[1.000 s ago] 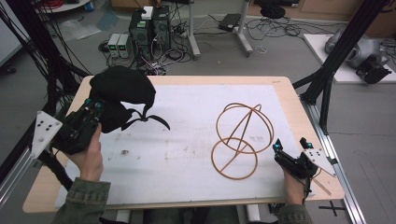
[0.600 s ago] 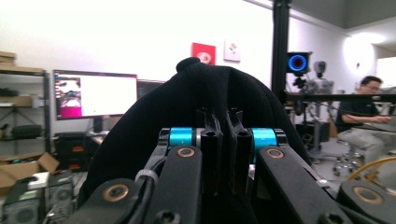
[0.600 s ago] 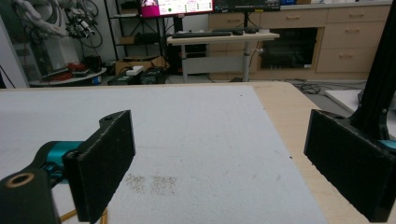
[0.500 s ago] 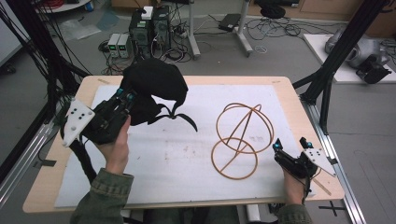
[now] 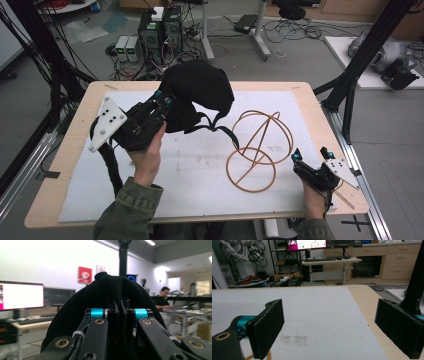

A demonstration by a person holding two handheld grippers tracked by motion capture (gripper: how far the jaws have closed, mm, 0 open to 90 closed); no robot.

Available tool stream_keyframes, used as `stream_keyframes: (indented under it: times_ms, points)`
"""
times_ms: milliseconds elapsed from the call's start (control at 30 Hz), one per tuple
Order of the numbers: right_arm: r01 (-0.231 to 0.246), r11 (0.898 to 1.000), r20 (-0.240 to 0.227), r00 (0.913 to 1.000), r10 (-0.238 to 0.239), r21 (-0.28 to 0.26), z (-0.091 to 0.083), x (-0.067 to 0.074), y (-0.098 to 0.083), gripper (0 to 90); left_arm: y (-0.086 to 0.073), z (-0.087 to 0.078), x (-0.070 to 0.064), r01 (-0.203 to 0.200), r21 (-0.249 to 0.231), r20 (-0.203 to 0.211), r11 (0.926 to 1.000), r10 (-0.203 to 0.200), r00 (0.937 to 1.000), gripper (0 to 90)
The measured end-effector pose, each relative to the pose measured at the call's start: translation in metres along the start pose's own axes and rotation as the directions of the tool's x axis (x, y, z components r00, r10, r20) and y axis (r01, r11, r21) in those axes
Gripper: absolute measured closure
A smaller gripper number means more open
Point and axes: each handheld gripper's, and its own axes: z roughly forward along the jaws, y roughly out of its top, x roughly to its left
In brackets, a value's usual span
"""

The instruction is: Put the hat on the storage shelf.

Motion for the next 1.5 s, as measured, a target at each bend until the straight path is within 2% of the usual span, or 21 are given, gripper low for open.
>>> stream_keyframes:
  times_ms: [133,267,400,567,667,700,767,867,900,967,1000,1133,1167,1200,1233,1367,1400,1500]
  points:
    - [0.001,1.0,-0.001,1.0,-0.001,0.0,0.001,0.0,0.0,7.9,-0.001,0.011,-0.006,0.029,-0.013,0.067,0.9995,-0.028,0.9974,86.5]
    - [-0.001,1.0,-0.005,1.0,0.001,-0.002,0.001,0.001,0.0,7.9,-0.006,0.024,-0.009,0.08,-0.015,0.144,0.9967,-0.077,0.9866,86.5]
    - [-0.005,1.0,-0.006,1.0,0.005,0.003,0.001,0.0,0.0,7.9,-0.011,0.034,-0.016,0.104,-0.016,0.173,0.9944,-0.1,0.9798,86.5]
    - [-0.009,1.0,-0.006,0.9999,0.009,-0.002,0.0,-0.001,0.001,7.9,-0.015,0.045,-0.024,0.129,-0.006,0.23,0.9917,-0.124,0.9653,86.5]
    - [-0.01,1.0,-0.007,0.9999,0.01,-0.003,0.001,-0.001,0.001,7.9,-0.018,0.053,-0.03,0.145,0.001,0.265,0.9895,-0.14,0.9541,86.6]
    - [-0.014,1.0,-0.01,0.9998,0.014,0.001,0.001,-0.001,0.0,7.9,-0.02,0.055,-0.032,0.149,0.004,0.282,0.9888,-0.144,0.9485,86.6]
    - [-0.007,1.0,-0.015,0.9999,0.007,0.001,0.002,0.0,0.0,8.0,-0.023,0.061,-0.037,0.144,0.015,0.299,0.9894,-0.142,0.9435,86.6]
    - [-0.004,1.0,-0.021,0.9998,0.004,0.004,0.002,0.001,0.0,7.9,-0.029,0.071,-0.043,0.157,0.043,0.328,0.9867,-0.162,0.9305,86.7]
    - [-0.003,1.0,-0.023,0.9997,0.003,0.002,0.002,0.001,0.0,8.0,-0.031,0.074,-0.045,0.161,0.051,0.342,0.9856,-0.169,0.9245,86.6]
    - [-0.003,1.0,-0.024,0.9997,0.003,0.002,0.002,0.001,0.0,7.9,-0.035,0.078,-0.047,0.149,0.069,0.363,0.9863,-0.165,0.9173,86.6]
    - [-0.008,1.0,-0.023,0.9997,0.008,0.002,0.001,0.001,0.0,7.9,-0.037,0.08,-0.049,0.153,0.078,0.376,0.9851,-0.171,0.9107,86.6]
    - [-0.014,1.0,-0.019,0.9997,0.014,0.0,0.001,-0.001,0.0,7.9,-0.042,0.086,-0.051,0.159,0.113,0.41,0.9808,-0.192,0.8916,86.6]
    - [-0.006,1.0,-0.017,0.9998,0.006,-0.004,0.001,-0.002,0.0,7.9,-0.043,0.087,-0.052,0.16,0.123,0.412,0.9795,-0.197,0.8896,86.6]
    - [-0.008,1.0,-0.016,0.9998,0.008,-0.004,0.001,-0.002,0.001,7.9,-0.044,0.089,-0.052,0.167,0.132,0.425,0.9771,-0.208,0.8809,86.6]
    - [-0.009,1.0,-0.016,0.9998,0.009,-0.003,0.001,-0.002,0.001,7.9,-0.046,0.091,-0.053,0.165,0.141,0.433,0.9762,-0.21,0.8763,86.6]
    - [-0.01,1.0,-0.02,0.9998,0.01,0.002,0.002,-0.001,0.0,8.0,-0.05,0.096,-0.061,0.084,0.193,0.45,0.9777,-0.164,0.878,86.6]
    - [-0.005,1.0,-0.02,0.9998,0.005,0.002,0.002,-0.001,0.0,7.9,-0.051,0.098,-0.063,0.055,0.212,0.449,0.9758,-0.147,0.8812,86.6]
    - [-0.01,1.0,-0.021,0.9997,0.01,0.001,0.002,0.0,0.0,7.9,-0.056,0.103,-0.071,-0.019,0.271,0.469,0.9623,-0.115,0.876,86.6]
